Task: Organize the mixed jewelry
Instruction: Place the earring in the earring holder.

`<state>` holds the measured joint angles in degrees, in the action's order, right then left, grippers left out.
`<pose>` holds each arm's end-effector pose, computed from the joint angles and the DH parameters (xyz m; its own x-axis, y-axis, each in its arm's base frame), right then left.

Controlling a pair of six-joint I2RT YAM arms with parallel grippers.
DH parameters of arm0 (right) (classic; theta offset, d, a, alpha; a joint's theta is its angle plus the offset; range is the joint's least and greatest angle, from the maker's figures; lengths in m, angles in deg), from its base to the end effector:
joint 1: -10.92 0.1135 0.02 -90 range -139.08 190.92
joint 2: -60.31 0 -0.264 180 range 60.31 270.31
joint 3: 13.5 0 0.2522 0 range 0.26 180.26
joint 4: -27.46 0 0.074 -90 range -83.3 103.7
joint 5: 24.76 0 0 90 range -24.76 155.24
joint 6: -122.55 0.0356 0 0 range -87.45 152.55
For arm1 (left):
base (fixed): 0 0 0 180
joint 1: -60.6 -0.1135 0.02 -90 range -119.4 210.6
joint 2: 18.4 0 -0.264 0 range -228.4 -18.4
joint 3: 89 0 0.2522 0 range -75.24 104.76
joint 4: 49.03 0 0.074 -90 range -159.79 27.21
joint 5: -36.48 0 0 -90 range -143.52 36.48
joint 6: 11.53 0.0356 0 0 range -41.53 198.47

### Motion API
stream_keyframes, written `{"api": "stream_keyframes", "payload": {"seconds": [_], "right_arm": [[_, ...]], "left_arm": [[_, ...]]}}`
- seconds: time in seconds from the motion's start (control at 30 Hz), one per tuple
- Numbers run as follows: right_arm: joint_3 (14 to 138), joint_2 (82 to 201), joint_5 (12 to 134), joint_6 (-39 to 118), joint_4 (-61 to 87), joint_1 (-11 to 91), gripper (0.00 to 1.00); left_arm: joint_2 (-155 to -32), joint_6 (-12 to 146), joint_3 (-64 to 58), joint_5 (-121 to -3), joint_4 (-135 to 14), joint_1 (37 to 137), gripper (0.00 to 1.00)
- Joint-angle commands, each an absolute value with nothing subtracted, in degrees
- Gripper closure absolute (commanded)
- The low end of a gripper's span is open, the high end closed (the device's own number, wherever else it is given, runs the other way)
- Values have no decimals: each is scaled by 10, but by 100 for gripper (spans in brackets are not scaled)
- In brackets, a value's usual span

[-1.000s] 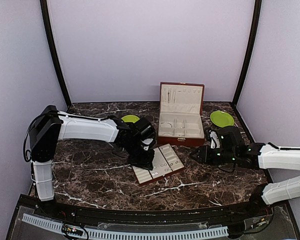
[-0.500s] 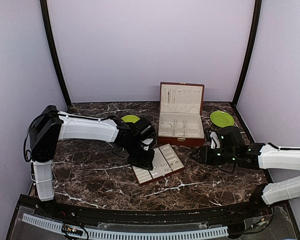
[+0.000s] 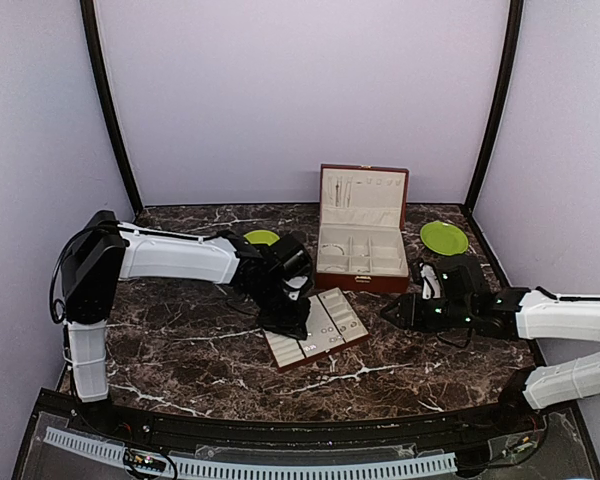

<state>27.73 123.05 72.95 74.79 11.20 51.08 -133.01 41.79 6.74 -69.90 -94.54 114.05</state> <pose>0.1651 0.1456 0.1888 -0.8307 0.1707 -0.5300 -0.2185 0.7756 0.5922 0.2393 -0.3396 0.1744 -0.9344 0.2981 -0.1949 0.3556 0.8123 -0.4622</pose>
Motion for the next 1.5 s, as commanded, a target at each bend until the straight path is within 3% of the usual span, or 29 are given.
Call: {"api": "stream_keyframes", "payload": {"seconds": [0.0, 1.47], "right_arm": [[269, 1225, 731, 742, 148, 505, 53], [255, 1222, 739, 741, 158, 500, 53]], "left_arm": [[-1345, 424, 88, -682, -973, 1141, 100], [-1382, 453, 143, -651, -1048, 1155, 99]]}}
